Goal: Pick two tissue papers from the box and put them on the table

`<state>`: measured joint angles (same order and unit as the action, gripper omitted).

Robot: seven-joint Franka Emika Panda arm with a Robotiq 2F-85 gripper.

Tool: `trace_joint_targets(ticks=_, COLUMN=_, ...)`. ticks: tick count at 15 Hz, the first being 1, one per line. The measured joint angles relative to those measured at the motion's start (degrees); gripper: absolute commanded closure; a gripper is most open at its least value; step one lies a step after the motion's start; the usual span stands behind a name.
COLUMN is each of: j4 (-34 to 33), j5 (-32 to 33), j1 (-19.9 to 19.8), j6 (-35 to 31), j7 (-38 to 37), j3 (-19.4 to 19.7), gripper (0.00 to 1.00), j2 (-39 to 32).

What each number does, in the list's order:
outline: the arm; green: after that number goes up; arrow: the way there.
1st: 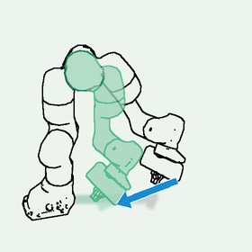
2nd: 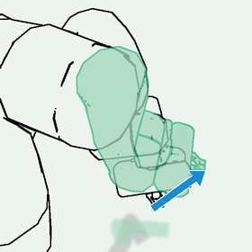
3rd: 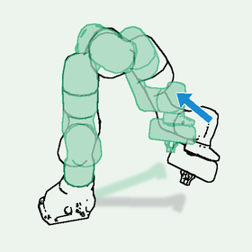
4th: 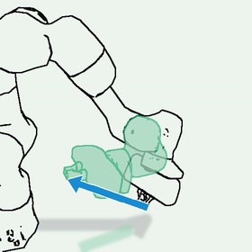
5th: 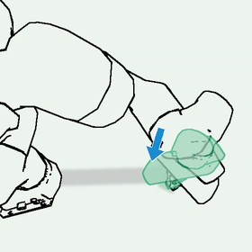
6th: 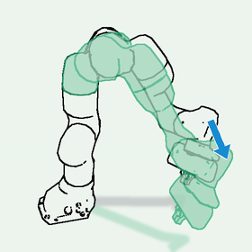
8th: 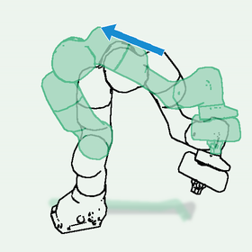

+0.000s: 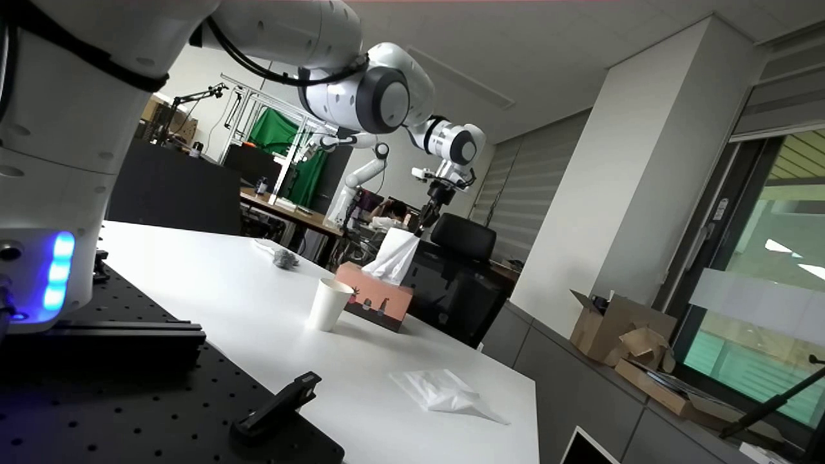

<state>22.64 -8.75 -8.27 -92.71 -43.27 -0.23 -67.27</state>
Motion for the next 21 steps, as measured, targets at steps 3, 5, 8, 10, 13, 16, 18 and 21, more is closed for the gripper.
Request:
trace_joint_targets(ticks=3, j4=0.01, j5=-0.04, j1=-0.86, j6=0.25, j7=-0.55, j3=0.07, gripper=1.0, j2=0.94)
trace_joint_targets(ticks=5, j4=-0.02, j5=-0.03, j1=-1.3, j6=0.14, j7=-1.3, j3=0.19, gripper=1.0, j2=1.72)
trace_joint_targets(ticks=8, j4=-0.14, j5=0.02, j1=-2.8, j6=0.11, j7=-2.2, j3=0.59, gripper=1.0, j2=4.0)
trace_joint_targets(ticks=10, j4=-0.16, j5=0.8, j1=-4.19, j6=0.27, j7=-2.71, j3=1.75, gripper=1.0, j2=5.87)
trace_joint_targets(ticks=13, j4=0.06, j5=5.5, j1=-5.62, j6=2.5, j7=-2.62, j3=5.71, gripper=1.0, j2=7.42)
trace_joint_targets(ticks=16, j4=1.91, j5=10.51, j1=-6.12, j6=4.56, j7=-2.32, j3=9.76, gripper=1.0, j2=7.03)
trace_joint_targets(ticks=18, j4=2.12, j5=13.65, j1=-6.3, j6=6.75, j7=-1.98, j3=11.93, gripper=1.0, j2=4.9)
trace_joint_targets(ticks=21, j4=1.93, j5=18.45, j1=-6.25, j6=9.79, j7=0.18, j3=14.58, gripper=1.0, j2=0.4)
